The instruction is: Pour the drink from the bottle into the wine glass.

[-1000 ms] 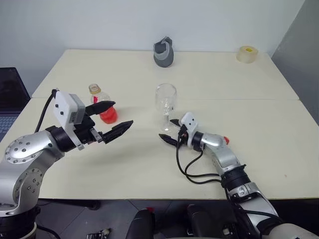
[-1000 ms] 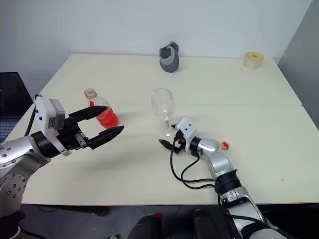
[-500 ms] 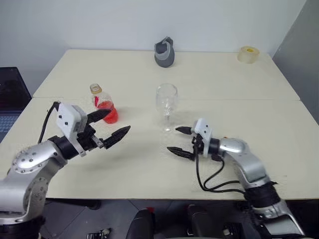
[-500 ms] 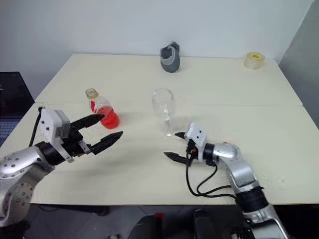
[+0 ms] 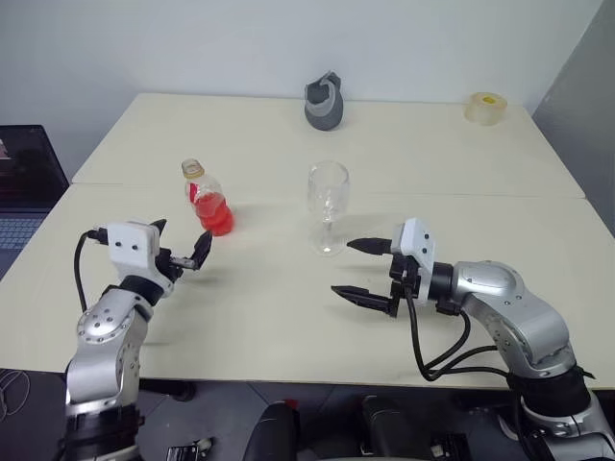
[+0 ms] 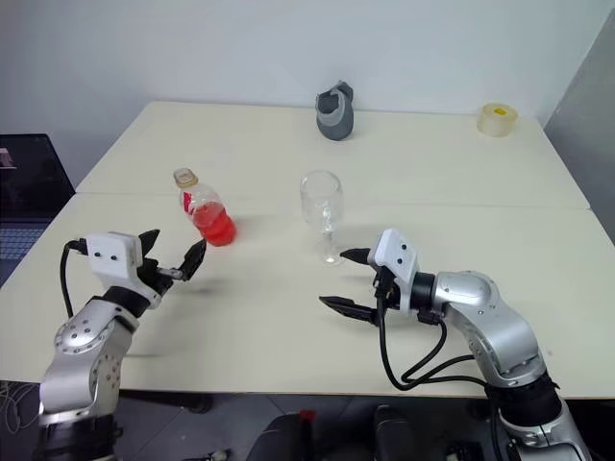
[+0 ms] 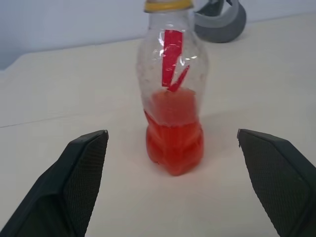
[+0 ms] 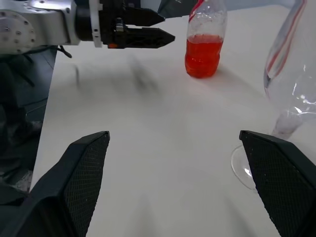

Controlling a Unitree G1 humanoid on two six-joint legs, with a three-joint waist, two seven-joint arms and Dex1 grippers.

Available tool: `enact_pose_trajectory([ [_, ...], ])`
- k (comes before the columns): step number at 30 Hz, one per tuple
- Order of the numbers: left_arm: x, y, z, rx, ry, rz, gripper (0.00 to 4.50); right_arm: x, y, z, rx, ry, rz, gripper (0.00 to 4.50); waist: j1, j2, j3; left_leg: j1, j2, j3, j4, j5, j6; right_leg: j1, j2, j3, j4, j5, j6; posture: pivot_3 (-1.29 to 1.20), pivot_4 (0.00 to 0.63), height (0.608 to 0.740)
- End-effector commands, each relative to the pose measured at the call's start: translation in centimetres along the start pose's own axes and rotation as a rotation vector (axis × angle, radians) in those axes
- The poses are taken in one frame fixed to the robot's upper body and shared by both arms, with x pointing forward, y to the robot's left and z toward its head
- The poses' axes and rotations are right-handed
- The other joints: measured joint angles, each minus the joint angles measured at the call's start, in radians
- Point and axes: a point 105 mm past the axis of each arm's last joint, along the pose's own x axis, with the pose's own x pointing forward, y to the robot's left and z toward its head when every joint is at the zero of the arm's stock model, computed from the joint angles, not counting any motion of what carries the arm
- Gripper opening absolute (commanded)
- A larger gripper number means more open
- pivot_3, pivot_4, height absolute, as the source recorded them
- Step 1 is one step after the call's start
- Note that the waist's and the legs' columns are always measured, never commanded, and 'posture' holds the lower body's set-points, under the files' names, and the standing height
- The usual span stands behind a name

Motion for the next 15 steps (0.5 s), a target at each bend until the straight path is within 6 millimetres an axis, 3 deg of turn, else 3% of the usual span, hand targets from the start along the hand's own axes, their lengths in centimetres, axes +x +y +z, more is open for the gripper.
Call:
enact_pose_trajectory([
  [1,1.0,0.7,0.5,0.03,-0.018,0.017,4.5,-0.5,0.9,3.1,-0.049,-0.105,0.029,4.48,0.0,0.0,0.0,0.0,0.0,0.0,0.0,0.0,0.0,0.0,0.0,0.0,0.0,0.0,0.0,0.0,0.15,0.74],
  [7,2.5,2.3,0.7,0.056,-0.022,0.05,4.5,-1.0,0.5,4.8,-0.106,-0.179,-0.019,4.48,0.0,0.0,0.0,0.0,0.0,-0.001,0.0,0.0,0.0,0.0,0.0,-0.001,0.0,0.0,0.0,0.0,0.15,0.74],
  [15,4.2,2.0,0.3,0.035,-0.022,0.02,4.5,-1.0,1.2,5.0,-0.13,-0.189,-0.021,4.48,0.0,0.0,0.0,0.0,0.0,-0.001,0.0,0.0,0.0,0.0,0.0,-0.001,0.0,0.0,0.0,0.0,0.15,0.74],
])
